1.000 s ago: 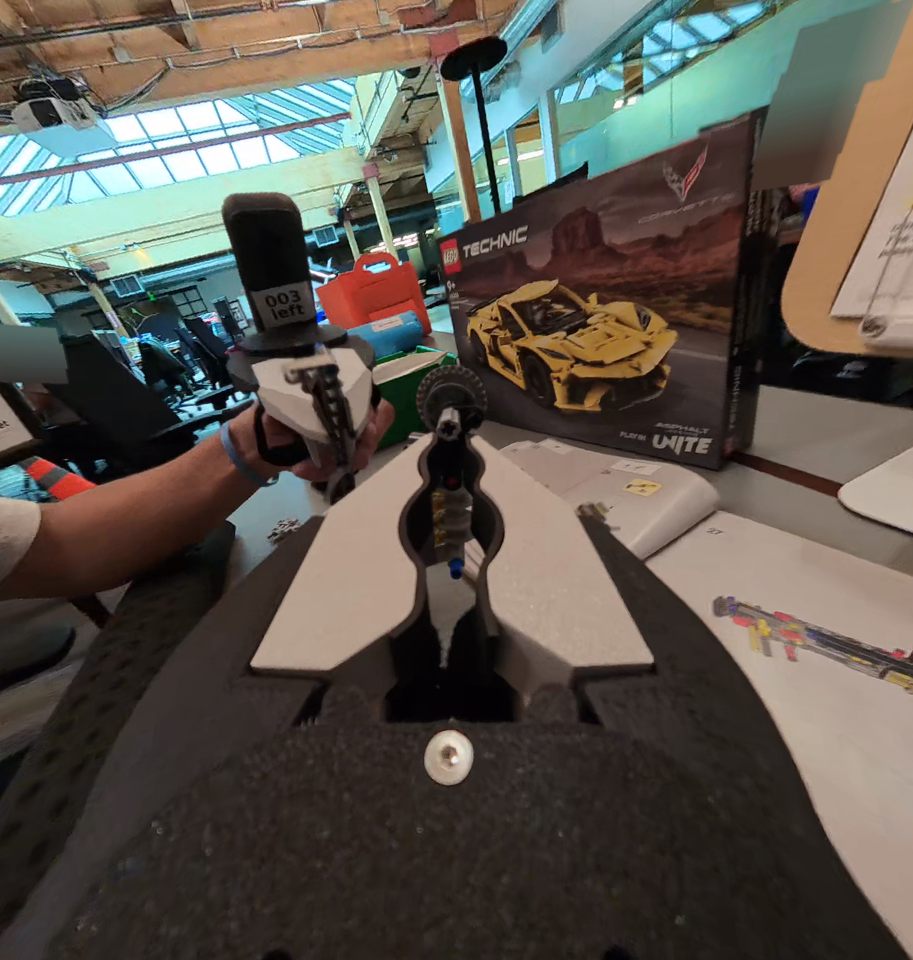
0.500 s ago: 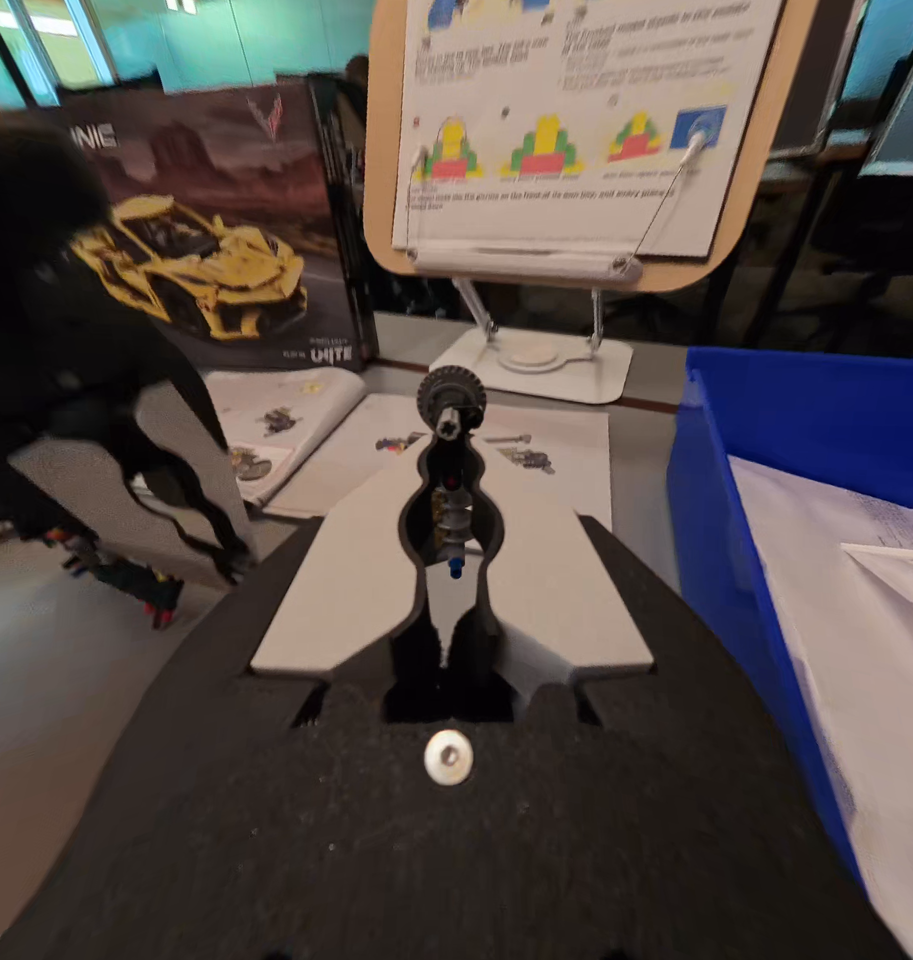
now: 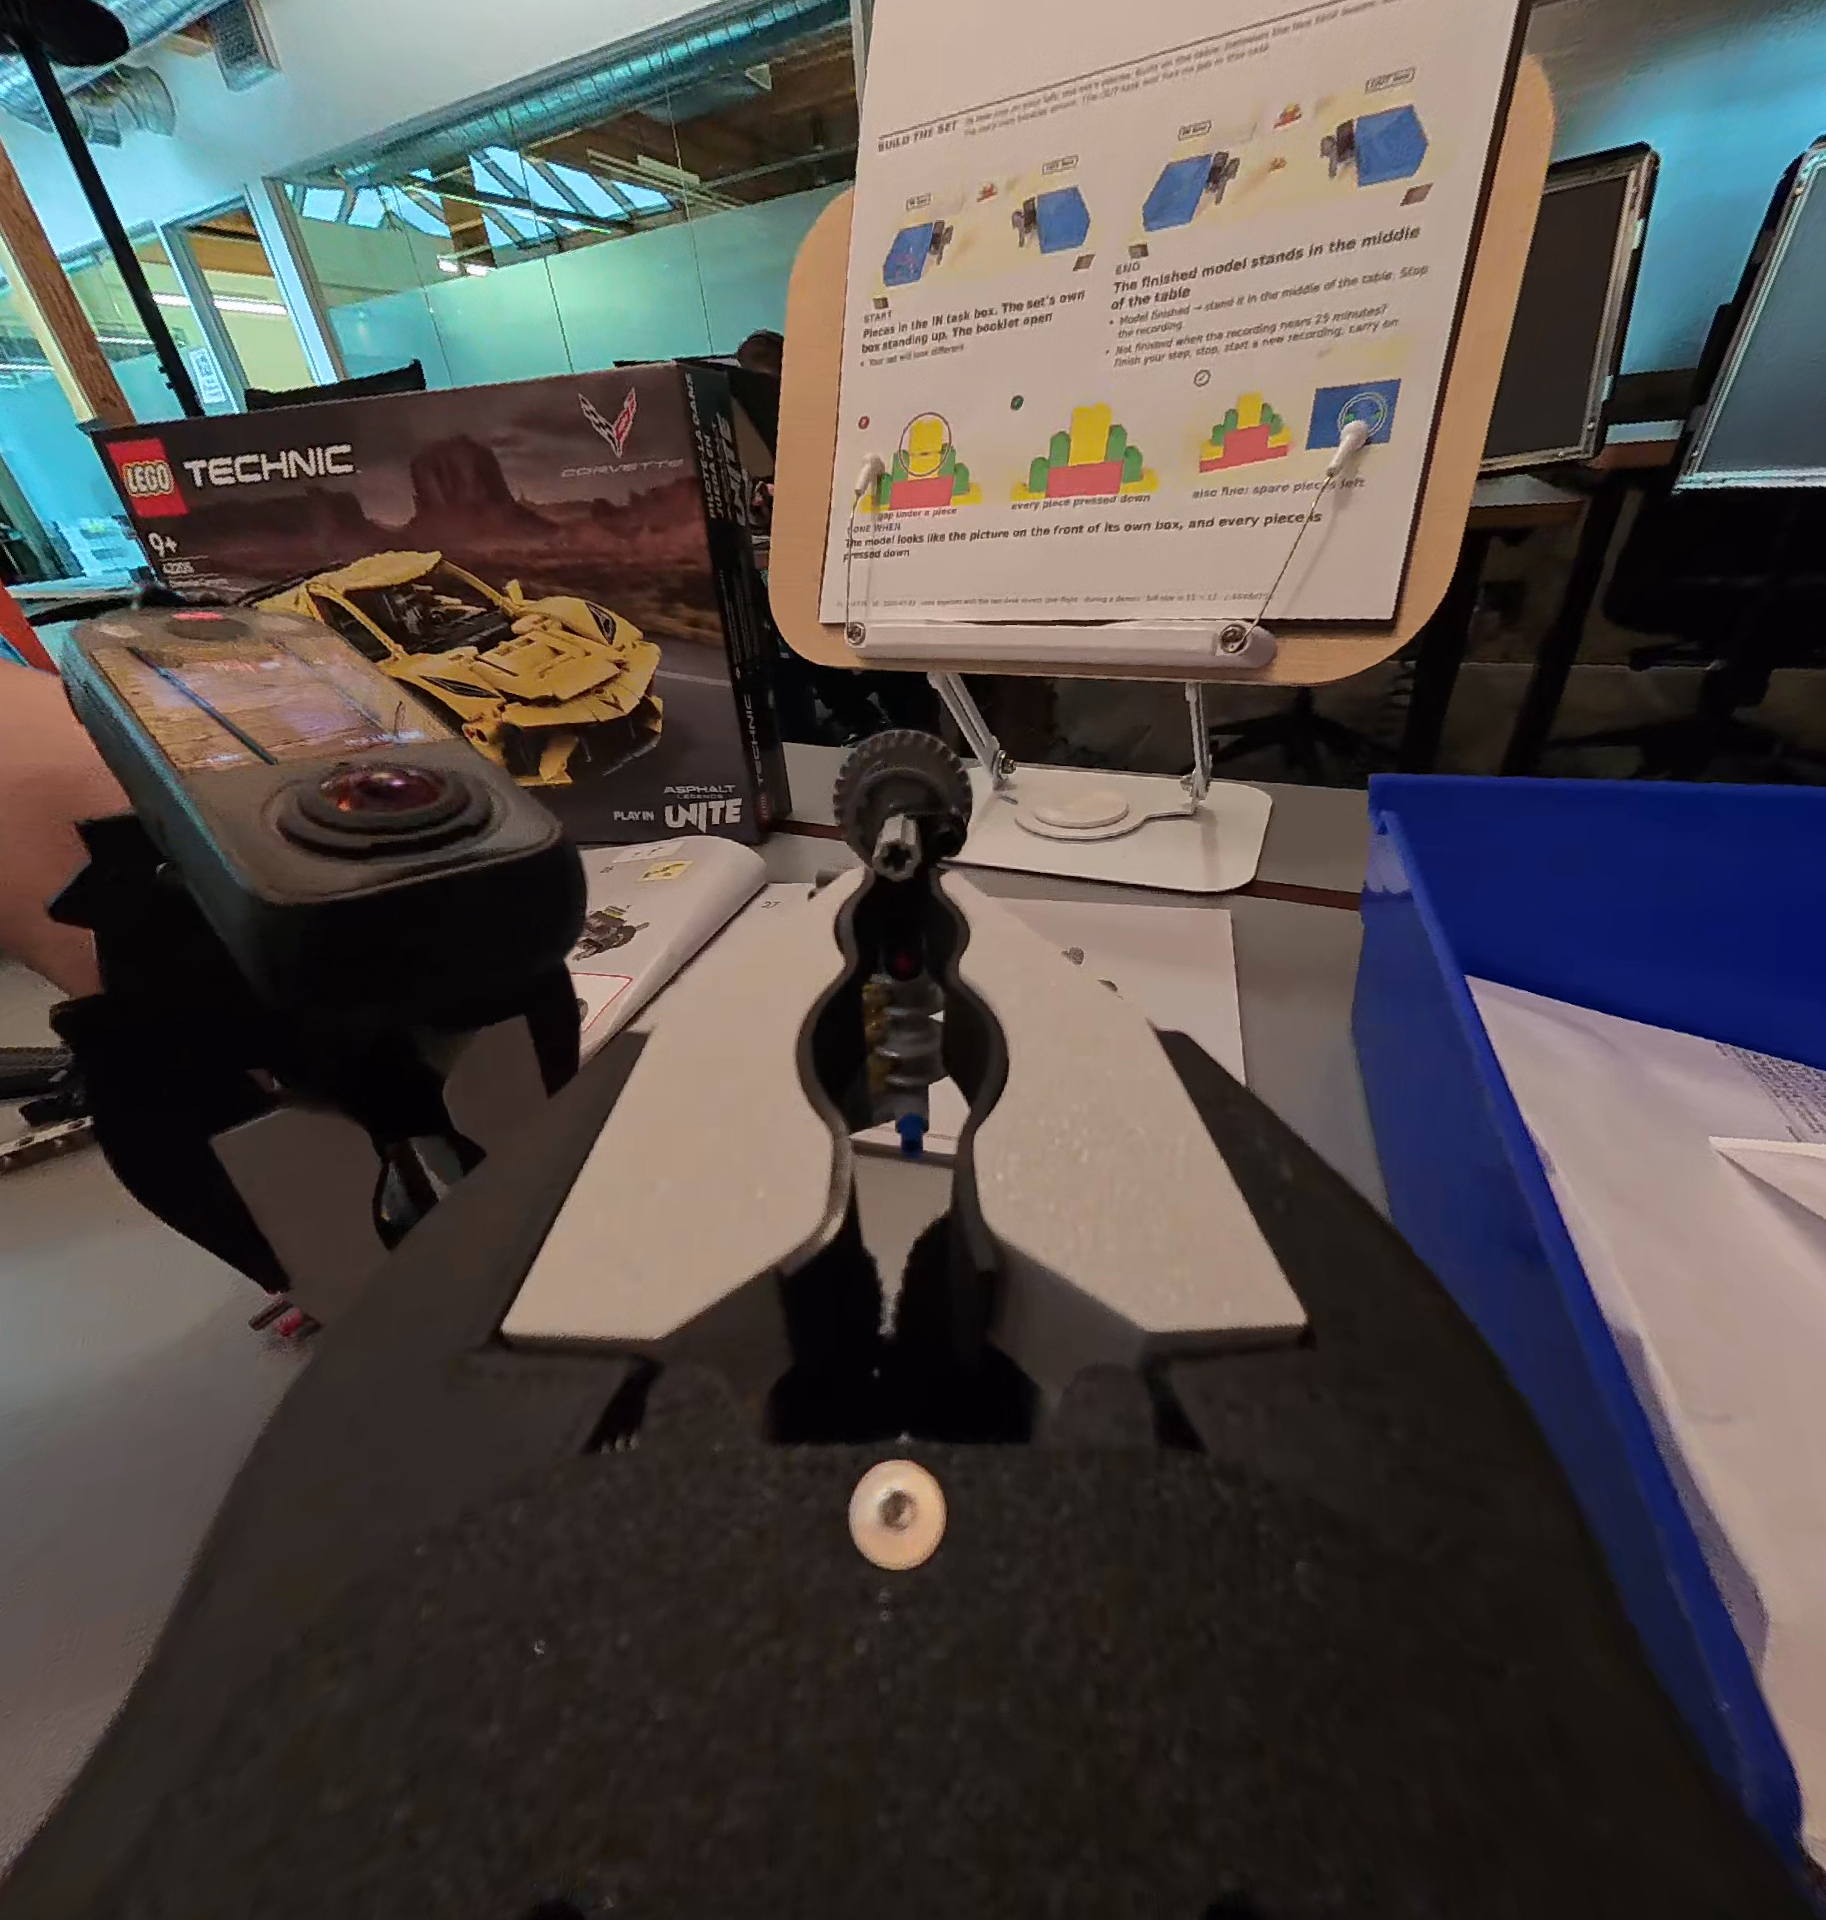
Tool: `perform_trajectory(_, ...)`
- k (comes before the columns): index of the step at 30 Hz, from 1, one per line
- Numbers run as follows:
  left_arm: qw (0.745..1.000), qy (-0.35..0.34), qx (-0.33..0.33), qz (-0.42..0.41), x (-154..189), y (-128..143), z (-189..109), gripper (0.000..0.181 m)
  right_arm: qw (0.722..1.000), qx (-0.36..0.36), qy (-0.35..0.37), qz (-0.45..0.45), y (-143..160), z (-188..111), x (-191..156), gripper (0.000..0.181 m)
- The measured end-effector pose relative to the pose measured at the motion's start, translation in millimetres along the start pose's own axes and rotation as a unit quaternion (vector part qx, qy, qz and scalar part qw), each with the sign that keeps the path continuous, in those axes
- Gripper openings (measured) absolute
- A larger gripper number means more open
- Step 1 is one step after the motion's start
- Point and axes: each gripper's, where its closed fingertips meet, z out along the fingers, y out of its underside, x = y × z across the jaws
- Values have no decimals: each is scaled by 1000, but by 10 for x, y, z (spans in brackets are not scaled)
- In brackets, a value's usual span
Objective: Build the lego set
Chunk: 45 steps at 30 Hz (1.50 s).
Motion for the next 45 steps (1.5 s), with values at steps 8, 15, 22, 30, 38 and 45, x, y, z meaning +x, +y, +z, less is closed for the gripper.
perform_trajectory(8,995,92,2,34,114,-33,25,13,999,11,-20,37,-27,-29,19,6)
perform_trajectory(15,979,200,-24,41,68,14,-51,22,999,11,-18,38,-25,-47,57,6)
perform_trajectory(22,970,228,-17,87,51,77,-13,14,998,4,9,61,21,-111,274,6)
perform_trajectory(30,987,114,81,77,-68,77,-124,7,994,21,11,102,-17,-166,380,6)
perform_trajectory(38,904,-68,404,-118,-406,172,-1403,8,984,32,-76,158,-144,-46,-155,6)
perform_trajectory(45,751,-96,617,-215,-295,595,-2083,9,953,36,-246,174,-329,248,-1386,6)
